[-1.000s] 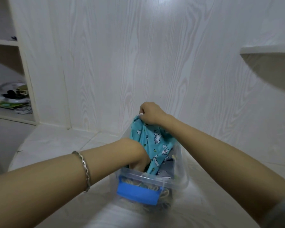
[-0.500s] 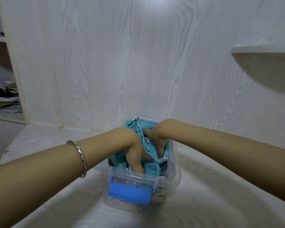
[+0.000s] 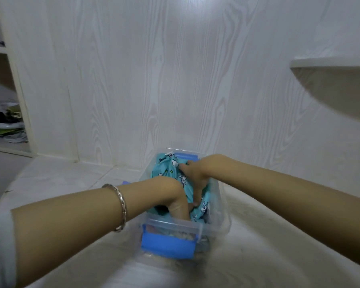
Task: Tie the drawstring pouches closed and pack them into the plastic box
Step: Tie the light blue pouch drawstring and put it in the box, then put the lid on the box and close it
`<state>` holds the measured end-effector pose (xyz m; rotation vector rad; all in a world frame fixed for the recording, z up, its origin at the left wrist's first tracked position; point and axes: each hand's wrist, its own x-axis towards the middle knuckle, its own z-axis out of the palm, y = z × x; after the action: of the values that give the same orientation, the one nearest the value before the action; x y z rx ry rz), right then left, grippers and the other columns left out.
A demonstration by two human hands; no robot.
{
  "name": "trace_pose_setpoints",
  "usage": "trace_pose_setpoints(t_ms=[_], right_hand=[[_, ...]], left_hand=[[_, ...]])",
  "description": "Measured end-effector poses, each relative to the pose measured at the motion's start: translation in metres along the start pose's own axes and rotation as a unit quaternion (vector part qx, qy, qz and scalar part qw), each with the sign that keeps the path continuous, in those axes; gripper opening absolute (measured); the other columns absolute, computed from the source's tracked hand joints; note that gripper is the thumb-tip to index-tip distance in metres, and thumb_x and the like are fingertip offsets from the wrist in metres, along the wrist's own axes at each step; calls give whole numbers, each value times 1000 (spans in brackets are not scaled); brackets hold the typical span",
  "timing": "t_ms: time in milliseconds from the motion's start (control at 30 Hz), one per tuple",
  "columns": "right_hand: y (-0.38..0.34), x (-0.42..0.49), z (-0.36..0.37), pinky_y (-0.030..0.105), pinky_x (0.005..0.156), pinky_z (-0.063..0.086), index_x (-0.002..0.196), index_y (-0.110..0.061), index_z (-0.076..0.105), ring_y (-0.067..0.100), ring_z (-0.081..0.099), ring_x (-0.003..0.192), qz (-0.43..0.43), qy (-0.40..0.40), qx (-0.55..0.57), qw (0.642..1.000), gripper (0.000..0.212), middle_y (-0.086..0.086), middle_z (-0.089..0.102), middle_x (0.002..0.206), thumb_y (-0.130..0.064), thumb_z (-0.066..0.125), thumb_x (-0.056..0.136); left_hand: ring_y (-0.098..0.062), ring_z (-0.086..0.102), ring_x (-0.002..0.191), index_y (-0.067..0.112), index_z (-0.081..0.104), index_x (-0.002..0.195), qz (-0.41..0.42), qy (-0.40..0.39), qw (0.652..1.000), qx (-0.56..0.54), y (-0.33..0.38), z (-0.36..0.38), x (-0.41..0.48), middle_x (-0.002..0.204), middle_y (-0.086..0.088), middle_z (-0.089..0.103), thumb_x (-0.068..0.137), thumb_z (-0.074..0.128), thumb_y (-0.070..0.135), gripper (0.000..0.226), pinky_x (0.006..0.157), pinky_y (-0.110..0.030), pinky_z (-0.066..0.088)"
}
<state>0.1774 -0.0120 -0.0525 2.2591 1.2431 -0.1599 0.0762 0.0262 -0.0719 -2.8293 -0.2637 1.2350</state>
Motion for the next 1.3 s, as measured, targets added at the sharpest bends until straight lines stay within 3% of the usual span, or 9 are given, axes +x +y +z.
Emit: trace_pose_setpoints(t_ms=[100,300,467,600,800,967,1000,1133,1300], right_hand=[[10,-11,-25,48,100,46,147,-18,19,30,43,129,-36,125,111,985,111,6,31,146,-35,88,62],[-17,18,-9,44,112,34,154,-18,12,27,30,142,-62,69,129,987,112,5,23,158,-32,84,70],[-2,3,-18,41,111,35,154,-23,15,26,35,140,-71,85,242,964,94,1,29,157,-27,73,81],[-1,-25,-39,35,104,39,150,-15,28,28,43,134,-66,210,321,921,72,11,37,152,-18,64,88],[-32,-44,-61,28,93,42,135,-12,52,24,52,124,-90,274,340,895,47,9,50,141,-20,60,90],[-50,-49,-62,29,98,40,129,-13,58,22,49,126,-84,292,347,887,39,8,50,141,-14,54,90],[-53,-50,-63,29,98,39,128,-14,59,22,49,126,-84,294,349,886,38,7,50,141,-14,54,90],[-52,-57,-59,26,93,37,125,-14,61,22,49,126,-80,303,347,884,36,6,52,139,-12,52,90],[-44,-63,-53,25,88,36,119,-14,64,22,51,125,-65,320,355,876,34,8,54,135,-10,52,88]], left_hand=[[-32,-2,148,32,-18,149,12,6,1000,-6,-2,3,-2,160,-1,-18,88,55,56,99,115,-51,14],[-33,2,147,34,-20,148,10,5,1000,-19,-2,5,1,159,-5,-20,92,51,51,91,116,-48,20],[-24,17,146,27,19,152,89,120,980,-131,-14,-3,-40,159,0,18,84,49,68,85,118,-48,19],[-7,59,111,22,67,119,142,329,874,-328,-42,2,-88,113,11,66,86,67,33,35,103,-28,41],[-3,62,109,14,69,114,198,375,754,-502,-78,47,-116,113,4,70,78,67,-10,43,91,-16,50],[-19,63,98,18,71,89,-6,527,657,-539,-122,91,-91,103,-6,70,82,56,-8,31,91,-32,50],[-22,63,98,16,70,90,-78,536,661,-519,-135,104,-81,102,-8,68,82,55,-5,27,88,-31,49],[-33,49,120,12,56,121,-299,400,782,-374,-169,152,-41,126,-11,57,88,53,26,36,94,-35,42],[-33,40,125,15,45,128,-347,346,787,-374,-168,178,-23,134,-10,50,88,55,51,55,95,-37,36]])
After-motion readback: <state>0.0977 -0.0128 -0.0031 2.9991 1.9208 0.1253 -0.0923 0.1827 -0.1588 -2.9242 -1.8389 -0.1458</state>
